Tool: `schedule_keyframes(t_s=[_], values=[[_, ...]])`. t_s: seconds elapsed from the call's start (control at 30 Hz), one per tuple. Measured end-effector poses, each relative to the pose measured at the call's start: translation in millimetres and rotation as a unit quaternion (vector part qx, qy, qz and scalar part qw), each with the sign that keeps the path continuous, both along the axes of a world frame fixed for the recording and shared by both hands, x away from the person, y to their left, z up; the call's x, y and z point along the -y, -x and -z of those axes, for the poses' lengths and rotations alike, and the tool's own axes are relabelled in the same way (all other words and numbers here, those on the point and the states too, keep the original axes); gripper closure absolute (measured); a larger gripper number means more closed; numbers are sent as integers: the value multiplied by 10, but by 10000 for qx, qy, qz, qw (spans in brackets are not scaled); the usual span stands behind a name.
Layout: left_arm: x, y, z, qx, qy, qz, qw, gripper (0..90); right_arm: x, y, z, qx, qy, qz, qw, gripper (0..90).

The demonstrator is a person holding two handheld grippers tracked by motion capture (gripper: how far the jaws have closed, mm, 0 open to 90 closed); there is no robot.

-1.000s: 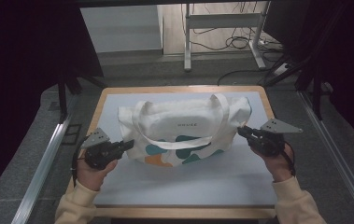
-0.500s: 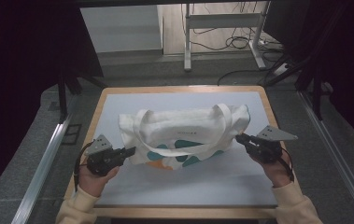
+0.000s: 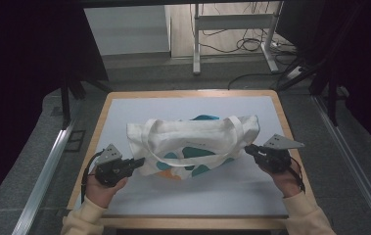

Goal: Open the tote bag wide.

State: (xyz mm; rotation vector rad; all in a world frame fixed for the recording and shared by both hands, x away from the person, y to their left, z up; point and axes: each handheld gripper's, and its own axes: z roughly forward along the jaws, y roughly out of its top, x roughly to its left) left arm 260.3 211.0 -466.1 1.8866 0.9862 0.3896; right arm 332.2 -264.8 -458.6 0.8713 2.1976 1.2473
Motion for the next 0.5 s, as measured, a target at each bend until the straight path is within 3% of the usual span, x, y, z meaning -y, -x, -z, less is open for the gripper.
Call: schedule_keyframes(t_s=[0.5], values=[[71,-27,198,-210,-241,20,9995,854,-55,-52,195,-310,270,-9,9992,815]])
